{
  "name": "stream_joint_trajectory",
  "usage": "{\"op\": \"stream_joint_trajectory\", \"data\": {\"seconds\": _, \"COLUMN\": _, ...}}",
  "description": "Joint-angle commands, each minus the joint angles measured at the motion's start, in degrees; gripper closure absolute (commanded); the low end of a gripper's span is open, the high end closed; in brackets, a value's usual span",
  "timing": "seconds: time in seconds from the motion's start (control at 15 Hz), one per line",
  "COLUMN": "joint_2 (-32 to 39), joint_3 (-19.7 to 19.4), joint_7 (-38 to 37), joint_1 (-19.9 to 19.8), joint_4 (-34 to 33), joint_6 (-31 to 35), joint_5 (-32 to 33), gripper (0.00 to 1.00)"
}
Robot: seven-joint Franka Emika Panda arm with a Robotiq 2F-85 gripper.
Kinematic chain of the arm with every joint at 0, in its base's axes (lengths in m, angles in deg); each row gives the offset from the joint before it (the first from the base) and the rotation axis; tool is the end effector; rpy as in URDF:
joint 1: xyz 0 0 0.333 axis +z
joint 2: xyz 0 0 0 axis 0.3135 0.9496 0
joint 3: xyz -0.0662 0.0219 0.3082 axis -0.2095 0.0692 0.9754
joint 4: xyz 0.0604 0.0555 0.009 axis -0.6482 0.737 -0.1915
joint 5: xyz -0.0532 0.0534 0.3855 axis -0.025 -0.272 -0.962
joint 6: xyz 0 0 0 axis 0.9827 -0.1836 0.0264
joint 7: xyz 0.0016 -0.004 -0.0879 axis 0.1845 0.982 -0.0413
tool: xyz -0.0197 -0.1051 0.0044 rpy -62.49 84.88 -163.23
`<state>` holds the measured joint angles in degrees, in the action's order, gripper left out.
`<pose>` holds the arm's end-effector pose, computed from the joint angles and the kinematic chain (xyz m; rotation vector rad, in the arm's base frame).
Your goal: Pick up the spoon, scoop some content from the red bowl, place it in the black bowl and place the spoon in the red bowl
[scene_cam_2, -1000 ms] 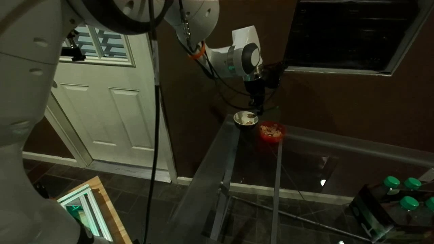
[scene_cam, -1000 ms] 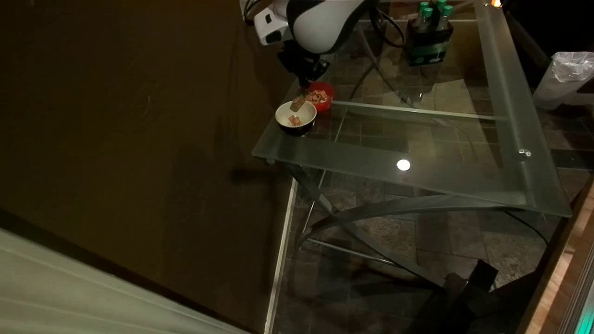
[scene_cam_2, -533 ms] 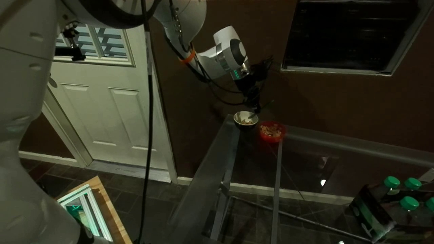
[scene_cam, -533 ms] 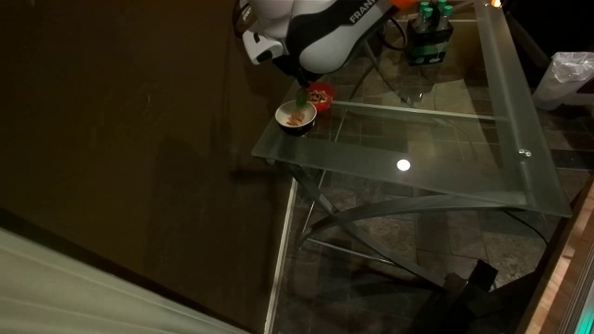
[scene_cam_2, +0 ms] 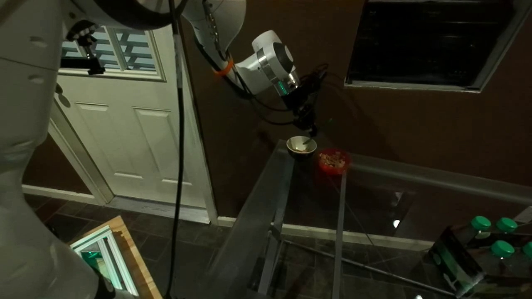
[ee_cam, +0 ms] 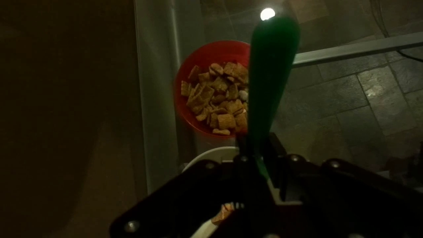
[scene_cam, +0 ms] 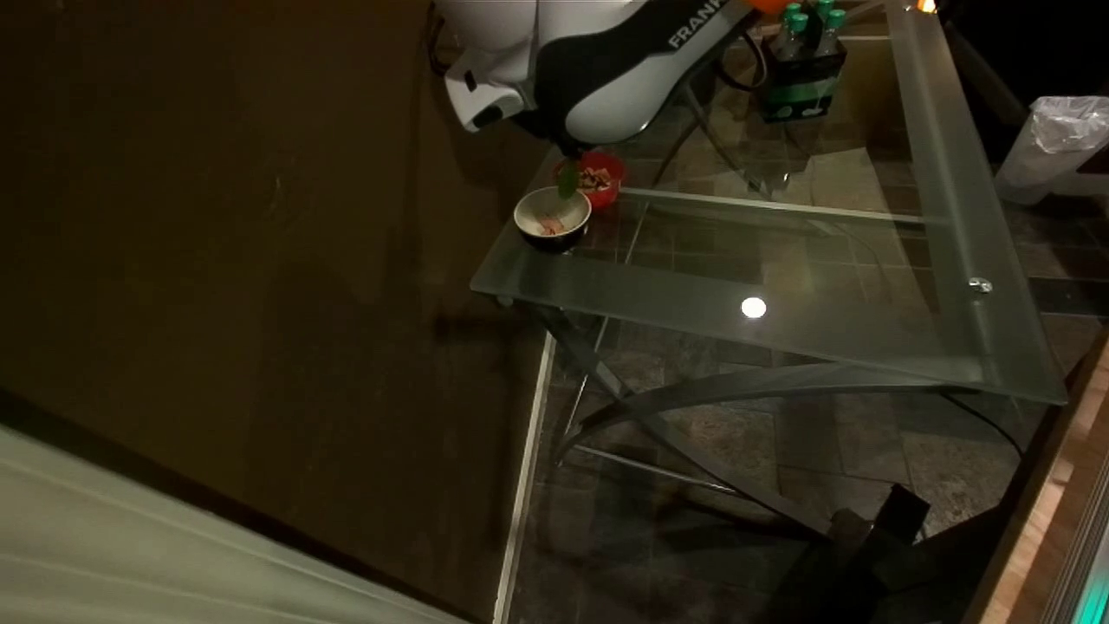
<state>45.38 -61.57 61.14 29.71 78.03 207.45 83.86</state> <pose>0.6803 0.1064 0.2823 1.5255 2.0664 -0.3430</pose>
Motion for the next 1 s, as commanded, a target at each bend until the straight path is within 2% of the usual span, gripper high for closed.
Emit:
{"op": "stream_joint_trajectory", "data": {"seconds": 0.0, "joint_2": -5.18, "joint_3": 4.53, "joint_7": 3.75, "joint_1": -6.25, "joint_4": 3.80, "joint_6": 0.98, "joint_5": -5.63, "gripper": 0.96}}
{"op": "stream_joint_trajectory", "data": {"seconds": 0.27, "joint_2": -6.79, "joint_3": 6.74, "joint_7": 10.41, "joint_1": -12.23, "joint_4": 4.39, "joint_6": 2.54, "joint_5": -16.11, "gripper": 0.96}}
{"op": "stream_joint_trajectory", "data": {"seconds": 0.4, "joint_2": -6.41, "joint_3": 6.44, "joint_7": 12.95, "joint_1": -14.24, "joint_4": 4.01, "joint_6": 4.11, "joint_5": -20.92, "gripper": 0.96}}
{"op": "stream_joint_trajectory", "data": {"seconds": 0.93, "joint_2": 0.52, "joint_3": 6.33, "joint_7": 17.90, "joint_1": -20.39, "joint_4": -0.11, "joint_6": 12.15, "joint_5": -33.04, "gripper": 0.96}}
